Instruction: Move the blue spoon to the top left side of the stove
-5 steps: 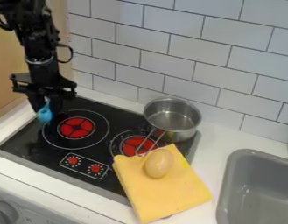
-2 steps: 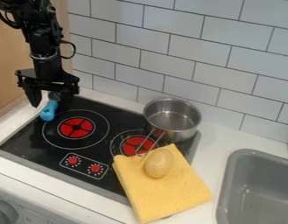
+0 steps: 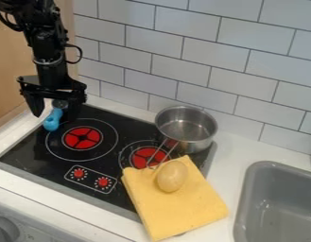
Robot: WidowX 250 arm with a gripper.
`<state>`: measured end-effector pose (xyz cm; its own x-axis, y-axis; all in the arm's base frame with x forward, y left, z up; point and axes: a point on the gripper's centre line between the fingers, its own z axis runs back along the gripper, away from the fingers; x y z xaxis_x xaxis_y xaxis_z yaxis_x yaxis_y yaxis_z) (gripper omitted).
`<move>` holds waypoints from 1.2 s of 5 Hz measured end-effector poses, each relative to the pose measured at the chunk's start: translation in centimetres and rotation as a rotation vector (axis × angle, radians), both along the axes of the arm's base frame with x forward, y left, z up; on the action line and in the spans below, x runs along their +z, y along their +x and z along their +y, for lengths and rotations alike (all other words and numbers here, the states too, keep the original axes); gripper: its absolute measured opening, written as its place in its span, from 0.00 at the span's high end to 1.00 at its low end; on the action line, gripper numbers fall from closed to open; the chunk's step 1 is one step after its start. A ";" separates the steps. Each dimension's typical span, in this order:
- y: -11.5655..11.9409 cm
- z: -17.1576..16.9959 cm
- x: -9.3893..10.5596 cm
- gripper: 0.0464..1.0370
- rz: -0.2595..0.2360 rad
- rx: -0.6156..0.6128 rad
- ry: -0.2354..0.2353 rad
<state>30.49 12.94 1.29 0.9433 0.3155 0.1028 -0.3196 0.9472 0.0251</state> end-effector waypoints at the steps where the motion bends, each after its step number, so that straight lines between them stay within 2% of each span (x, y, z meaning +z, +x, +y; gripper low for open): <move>1: 0.5 0.0 2.6 0.04 -0.062 -0.006 0.026; 2: -0.3 -0.8 4.8 0.04 -0.107 -0.013 0.033; 3: -1.3 -1.1 6.4 0.04 -0.127 -0.023 0.067; 6: -1.4 -1.2 6.6 0.04 -0.129 -0.022 0.067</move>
